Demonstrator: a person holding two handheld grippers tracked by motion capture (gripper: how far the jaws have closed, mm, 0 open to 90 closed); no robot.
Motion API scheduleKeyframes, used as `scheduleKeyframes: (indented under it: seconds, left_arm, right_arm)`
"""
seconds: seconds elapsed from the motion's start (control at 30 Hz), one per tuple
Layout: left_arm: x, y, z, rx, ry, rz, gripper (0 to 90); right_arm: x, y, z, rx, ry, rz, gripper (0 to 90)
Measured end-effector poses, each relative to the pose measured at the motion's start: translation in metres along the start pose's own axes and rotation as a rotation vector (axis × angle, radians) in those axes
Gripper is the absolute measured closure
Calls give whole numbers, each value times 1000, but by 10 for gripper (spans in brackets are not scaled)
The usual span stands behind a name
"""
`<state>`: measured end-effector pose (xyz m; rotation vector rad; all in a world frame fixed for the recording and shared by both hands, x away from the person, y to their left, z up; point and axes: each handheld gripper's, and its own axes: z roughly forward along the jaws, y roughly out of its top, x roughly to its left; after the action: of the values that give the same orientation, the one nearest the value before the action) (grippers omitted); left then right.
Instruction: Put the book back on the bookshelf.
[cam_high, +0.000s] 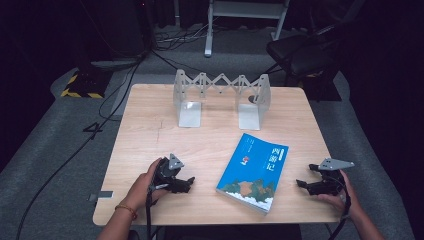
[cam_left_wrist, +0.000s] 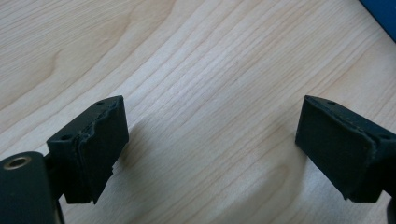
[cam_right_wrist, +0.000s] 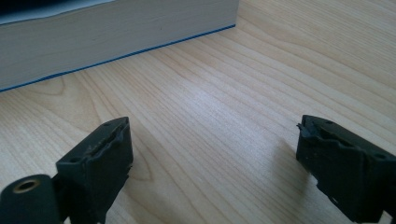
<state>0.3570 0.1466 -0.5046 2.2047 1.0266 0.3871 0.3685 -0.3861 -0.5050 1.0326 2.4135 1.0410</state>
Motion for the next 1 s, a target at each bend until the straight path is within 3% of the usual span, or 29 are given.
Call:
scheduleKeyframes:
  seconds: [0.03, 0.33, 0.53, 0.63, 0.73, 1.0]
  left_arm:
    - [-1, 1, 1, 1, 0, -8, 83]
    - [-6, 1, 1, 6, -50, 52, 79]
    - [-9, -1, -1, 4, -92, 90, 79]
    - [-9, -3, -2, 5, -134, 143, 79]
    - [-9, -3, -2, 7, -135, 142, 78]
    - [-10, -3, -2, 4, -144, 159, 80]
  right_arm:
    - [0, 0, 0, 0, -1, 1, 111]
    - [2, 0, -1, 3, -12, 11, 113]
    - [4, 5, -1, 8, 1, -4, 166]
    - [11, 17, -4, -8, 7, -46, 174]
    - [18, 33, -5, -8, 26, -99, 184]
    - [34, 43, 12, 41, 60, -120, 207]
